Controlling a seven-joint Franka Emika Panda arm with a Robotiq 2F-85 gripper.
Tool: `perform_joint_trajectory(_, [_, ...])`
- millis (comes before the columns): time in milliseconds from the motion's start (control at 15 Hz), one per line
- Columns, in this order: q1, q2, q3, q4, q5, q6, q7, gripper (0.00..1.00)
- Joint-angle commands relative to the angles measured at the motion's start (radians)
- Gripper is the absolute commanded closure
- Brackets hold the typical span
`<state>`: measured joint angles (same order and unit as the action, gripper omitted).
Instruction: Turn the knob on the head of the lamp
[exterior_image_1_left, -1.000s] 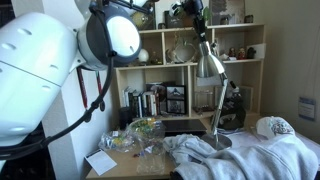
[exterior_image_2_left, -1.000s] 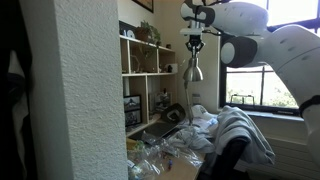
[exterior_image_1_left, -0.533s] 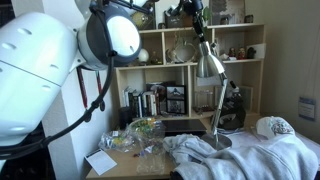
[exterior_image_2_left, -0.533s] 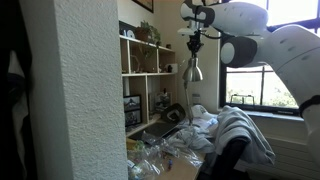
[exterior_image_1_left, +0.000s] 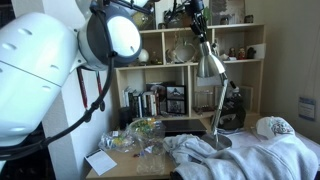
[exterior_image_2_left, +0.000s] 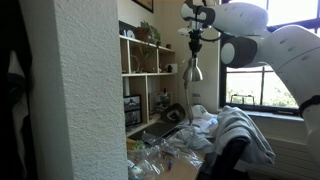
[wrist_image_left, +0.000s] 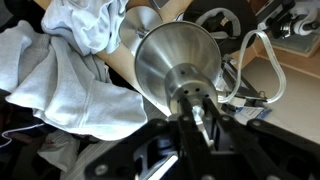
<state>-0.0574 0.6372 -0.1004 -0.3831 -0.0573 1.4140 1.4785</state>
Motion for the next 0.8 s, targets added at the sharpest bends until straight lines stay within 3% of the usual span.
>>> perform_joint_trajectory(0, [-0.013, -0.016, 0.004, -0.018, 0.026, 0.031, 0.109, 0.96])
perform_joint_trajectory(333, [-0.005, -0.013, -0.001, -0.016, 0.012, 0.042, 0.194, 0.96])
perform_joint_trajectory(733, [-0.001, -0.016, -0.003, -0.017, 0.002, 0.034, 0.174, 0.96])
